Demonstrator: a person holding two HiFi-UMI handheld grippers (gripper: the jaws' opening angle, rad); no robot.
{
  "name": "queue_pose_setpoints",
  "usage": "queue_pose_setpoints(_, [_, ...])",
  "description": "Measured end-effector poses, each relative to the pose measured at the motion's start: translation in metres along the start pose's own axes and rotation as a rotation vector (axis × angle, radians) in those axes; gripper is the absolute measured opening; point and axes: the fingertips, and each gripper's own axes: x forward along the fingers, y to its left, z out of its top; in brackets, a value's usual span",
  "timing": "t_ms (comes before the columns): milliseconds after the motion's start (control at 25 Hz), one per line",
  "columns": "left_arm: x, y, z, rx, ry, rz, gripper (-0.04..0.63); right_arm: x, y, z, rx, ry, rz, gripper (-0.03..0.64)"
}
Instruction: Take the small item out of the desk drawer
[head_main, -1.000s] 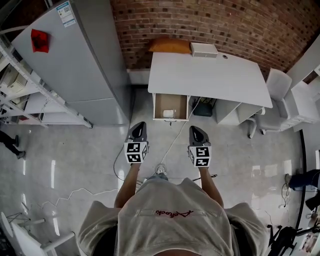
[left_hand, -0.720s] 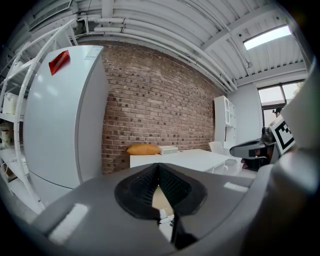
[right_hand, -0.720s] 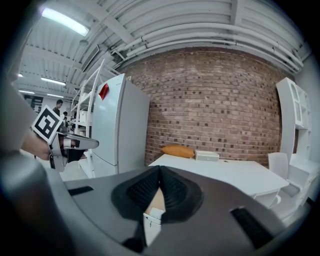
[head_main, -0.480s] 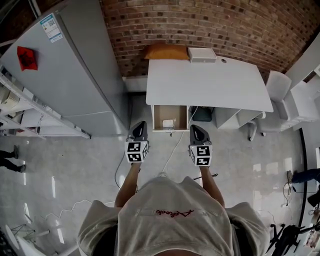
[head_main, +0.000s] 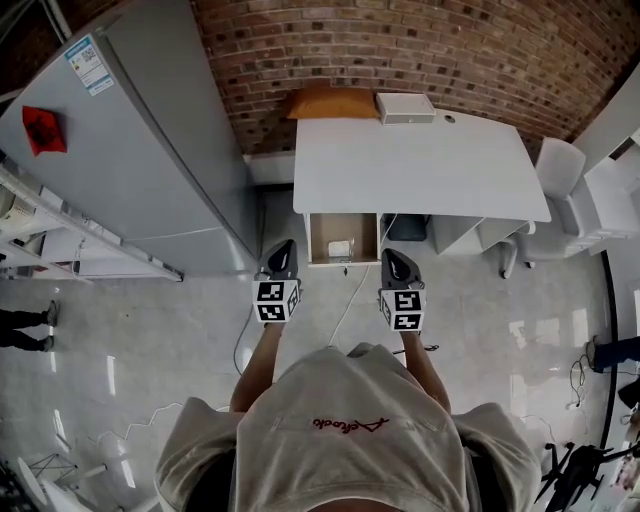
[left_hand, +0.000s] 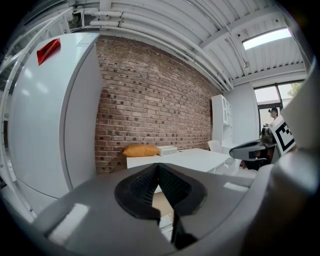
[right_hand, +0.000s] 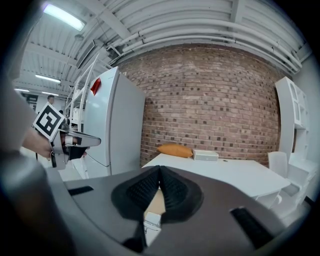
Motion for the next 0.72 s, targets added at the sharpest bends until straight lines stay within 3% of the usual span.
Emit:
queue_pose_setpoints(360, [0.004, -0.001, -0.011, -0.014, 0.023, 0.013, 0.009, 0.009, -0.001, -0.001, -0.005, 0.005, 0.024, 0.011])
queue_pose_setpoints(720, [0.040, -0.010, -0.005, -0.020, 0.042, 0.030, 0.009, 0.038, -0.028, -0.001, -0.003, 0.005, 0.060, 0.011])
